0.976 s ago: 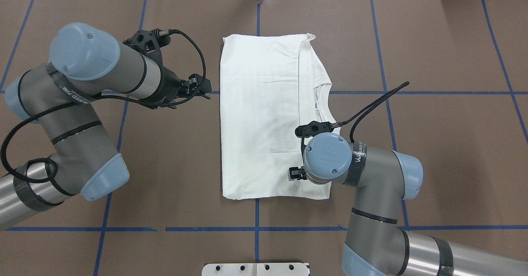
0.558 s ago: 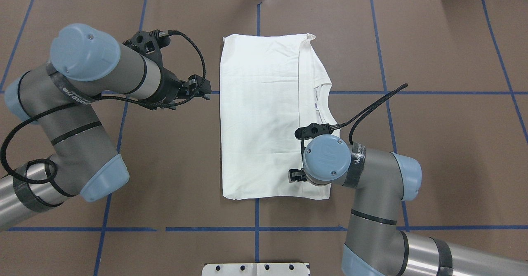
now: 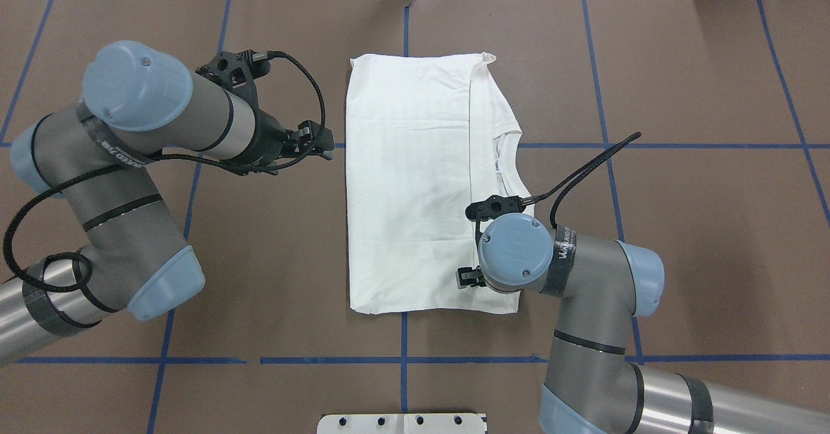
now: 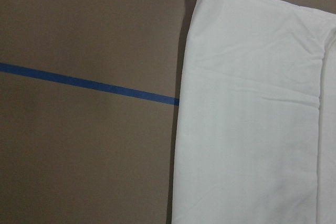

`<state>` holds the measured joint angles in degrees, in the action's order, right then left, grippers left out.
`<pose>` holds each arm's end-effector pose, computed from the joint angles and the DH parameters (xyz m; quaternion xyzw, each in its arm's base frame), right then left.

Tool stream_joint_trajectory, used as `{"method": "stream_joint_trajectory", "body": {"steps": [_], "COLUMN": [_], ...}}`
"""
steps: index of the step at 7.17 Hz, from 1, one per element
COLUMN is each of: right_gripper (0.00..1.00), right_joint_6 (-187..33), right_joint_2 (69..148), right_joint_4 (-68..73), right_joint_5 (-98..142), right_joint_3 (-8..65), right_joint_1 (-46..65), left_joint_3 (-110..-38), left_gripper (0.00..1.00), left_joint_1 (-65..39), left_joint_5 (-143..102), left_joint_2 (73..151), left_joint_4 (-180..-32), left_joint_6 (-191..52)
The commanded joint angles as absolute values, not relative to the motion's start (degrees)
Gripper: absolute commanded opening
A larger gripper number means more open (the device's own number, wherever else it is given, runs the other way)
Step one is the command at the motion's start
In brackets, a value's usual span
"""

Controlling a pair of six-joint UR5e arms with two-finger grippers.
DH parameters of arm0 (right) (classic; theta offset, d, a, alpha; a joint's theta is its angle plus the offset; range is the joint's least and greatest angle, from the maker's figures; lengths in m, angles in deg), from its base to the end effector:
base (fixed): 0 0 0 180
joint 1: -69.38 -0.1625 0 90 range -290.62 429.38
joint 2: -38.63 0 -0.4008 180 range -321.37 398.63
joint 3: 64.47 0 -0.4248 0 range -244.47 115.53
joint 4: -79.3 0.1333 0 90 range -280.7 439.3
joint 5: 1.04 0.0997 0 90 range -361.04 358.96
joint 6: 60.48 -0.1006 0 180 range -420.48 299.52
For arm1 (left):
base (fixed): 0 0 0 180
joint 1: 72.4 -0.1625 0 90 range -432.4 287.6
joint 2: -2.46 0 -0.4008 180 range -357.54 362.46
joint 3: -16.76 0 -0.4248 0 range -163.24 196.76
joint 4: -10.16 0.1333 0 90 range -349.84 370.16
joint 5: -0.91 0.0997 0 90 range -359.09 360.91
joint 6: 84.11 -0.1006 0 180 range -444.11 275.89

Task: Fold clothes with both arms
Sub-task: 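Press and smooth the shirt's side edge with the right gripper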

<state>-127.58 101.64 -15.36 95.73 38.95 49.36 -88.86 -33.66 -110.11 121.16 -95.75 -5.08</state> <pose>-0.5641 -0.3348 0.2671 0.0598 -0.3057 -0.0420 0.9493 0.4285 -0.4685 0.1774 0.0642 0.5139 -0.1153 0.8476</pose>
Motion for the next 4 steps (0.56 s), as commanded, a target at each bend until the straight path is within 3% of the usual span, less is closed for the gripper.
{"method": "stream_joint_trajectory", "body": {"steps": [1, 4], "right_gripper": [1.0, 1.0], "right_joint_6": [-127.19, -126.22], "right_joint_2": [102.52, 104.71], "right_joint_4": [-15.36, -15.27], "right_joint_5": [95.73, 95.73], "right_joint_3": [39.07, 39.94], "right_joint_1": [49.17, 48.11], "left_joint_3": [-88.62, -88.53], "left_gripper": [1.0, 1.0], "left_joint_1": [-34.25, -34.96], "left_joint_5": [-110.01, -109.83], "left_joint_2": [121.29, 121.55], "left_joint_4": [-95.75, -95.75], "left_joint_6": [-5.01, -5.01]}}
